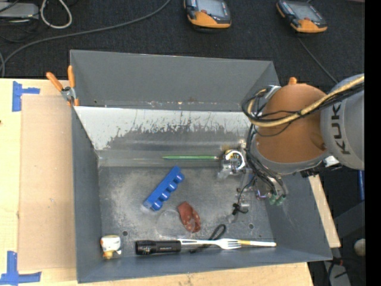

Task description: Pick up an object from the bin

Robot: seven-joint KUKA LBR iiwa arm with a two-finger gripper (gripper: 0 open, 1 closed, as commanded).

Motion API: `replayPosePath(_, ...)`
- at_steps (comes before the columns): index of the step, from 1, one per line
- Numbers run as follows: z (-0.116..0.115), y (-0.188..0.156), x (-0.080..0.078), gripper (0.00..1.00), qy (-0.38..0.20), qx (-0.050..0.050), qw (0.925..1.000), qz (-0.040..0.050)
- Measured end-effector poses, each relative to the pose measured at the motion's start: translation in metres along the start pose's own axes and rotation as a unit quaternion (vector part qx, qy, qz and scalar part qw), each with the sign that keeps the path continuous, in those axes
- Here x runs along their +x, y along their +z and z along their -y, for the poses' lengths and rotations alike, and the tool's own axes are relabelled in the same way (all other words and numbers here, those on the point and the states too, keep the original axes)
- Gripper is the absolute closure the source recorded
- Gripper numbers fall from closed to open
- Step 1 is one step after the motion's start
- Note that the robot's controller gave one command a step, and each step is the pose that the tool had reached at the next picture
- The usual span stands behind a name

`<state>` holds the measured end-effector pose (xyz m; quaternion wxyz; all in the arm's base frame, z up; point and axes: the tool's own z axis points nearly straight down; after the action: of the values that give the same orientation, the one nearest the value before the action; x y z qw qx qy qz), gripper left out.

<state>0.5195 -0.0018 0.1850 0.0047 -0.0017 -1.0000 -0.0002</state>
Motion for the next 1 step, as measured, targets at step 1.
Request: replayPosePath(1, 0.0, -0.0037, -0.0017, 0.0, 0.0, 0.0, 1.0, 0.0037)
